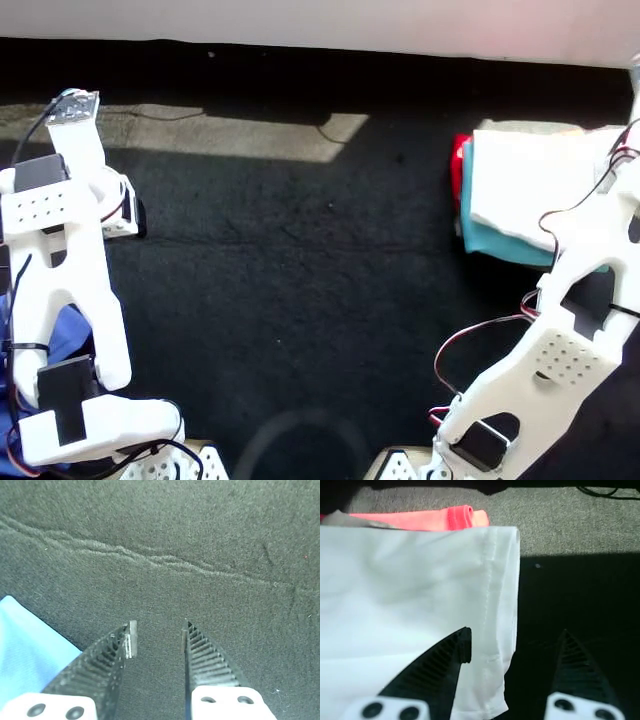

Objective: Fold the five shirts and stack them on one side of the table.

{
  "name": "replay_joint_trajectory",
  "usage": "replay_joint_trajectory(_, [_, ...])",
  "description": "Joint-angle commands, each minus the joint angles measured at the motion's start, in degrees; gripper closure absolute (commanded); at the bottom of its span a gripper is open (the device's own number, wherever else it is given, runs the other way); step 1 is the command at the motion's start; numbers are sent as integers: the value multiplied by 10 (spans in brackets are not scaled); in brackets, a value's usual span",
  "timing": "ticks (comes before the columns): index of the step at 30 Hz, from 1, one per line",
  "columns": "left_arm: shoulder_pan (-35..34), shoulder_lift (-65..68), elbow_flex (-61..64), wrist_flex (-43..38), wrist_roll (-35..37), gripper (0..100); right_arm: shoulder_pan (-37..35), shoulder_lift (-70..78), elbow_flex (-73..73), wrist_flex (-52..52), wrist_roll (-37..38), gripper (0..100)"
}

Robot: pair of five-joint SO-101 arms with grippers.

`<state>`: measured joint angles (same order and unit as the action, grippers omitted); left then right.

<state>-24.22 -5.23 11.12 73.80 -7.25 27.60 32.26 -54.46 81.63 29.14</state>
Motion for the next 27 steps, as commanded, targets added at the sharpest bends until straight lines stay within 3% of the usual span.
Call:
replay_joint_trajectory(1, [-1, -34, -10, -1, -4, 841, 0, -7, -81, -4, -95, 731])
replay_joint_trajectory(5, [-30, -69, -9, 33, -4, 841, -9, -8, -151, 62, -157, 731])
replay_joint_trajectory(9, [-97, -121, -9, 76, -8, 836, -25, -7, -228, 134, -163, 731])
replay_joint_trajectory(18, [-309, -87, -10, 75, -179, 835, -51, -9, -312, 194, -162, 731])
replay_joint_trajectory(23, [-333, 13, -10, 40, -207, 835, -71, -47, -286, 196, -162, 731])
replay_joint_trajectory(27, [-319, 82, -10, 8, -206, 835, -85, -158, -174, 196, -162, 731])
